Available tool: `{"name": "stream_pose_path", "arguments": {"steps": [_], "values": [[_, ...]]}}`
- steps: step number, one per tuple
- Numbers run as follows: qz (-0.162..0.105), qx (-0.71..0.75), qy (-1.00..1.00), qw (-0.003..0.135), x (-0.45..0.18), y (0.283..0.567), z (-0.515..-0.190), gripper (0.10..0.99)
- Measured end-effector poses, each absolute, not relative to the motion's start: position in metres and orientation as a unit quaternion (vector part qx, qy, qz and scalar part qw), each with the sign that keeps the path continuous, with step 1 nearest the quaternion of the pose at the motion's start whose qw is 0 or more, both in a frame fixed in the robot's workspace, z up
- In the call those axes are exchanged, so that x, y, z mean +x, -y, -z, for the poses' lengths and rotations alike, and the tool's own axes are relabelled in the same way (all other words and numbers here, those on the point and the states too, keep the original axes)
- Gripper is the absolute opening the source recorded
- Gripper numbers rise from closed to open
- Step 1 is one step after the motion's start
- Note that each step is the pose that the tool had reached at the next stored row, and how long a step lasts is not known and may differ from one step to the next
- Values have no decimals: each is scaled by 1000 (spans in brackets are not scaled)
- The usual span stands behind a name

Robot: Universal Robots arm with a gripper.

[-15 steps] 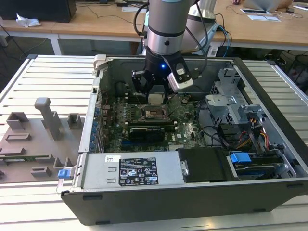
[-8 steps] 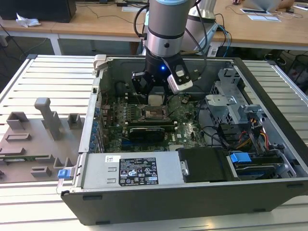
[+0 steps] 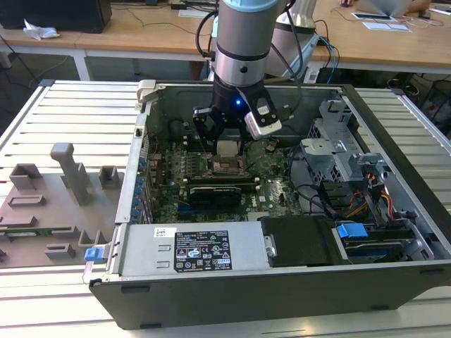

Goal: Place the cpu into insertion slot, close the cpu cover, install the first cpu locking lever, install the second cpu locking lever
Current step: 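Place the cpu into insertion slot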

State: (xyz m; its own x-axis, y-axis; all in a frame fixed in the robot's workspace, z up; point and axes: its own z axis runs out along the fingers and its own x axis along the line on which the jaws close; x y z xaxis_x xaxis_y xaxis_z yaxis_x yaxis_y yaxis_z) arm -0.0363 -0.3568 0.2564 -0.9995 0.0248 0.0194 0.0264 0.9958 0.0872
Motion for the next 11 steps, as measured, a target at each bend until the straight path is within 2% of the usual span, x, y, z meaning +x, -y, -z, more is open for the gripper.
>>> {"name": "stream_pose_path", "arguments": {"steps": [11], "values": [[44,-13,999,9,-36,357,-246,545]]}}
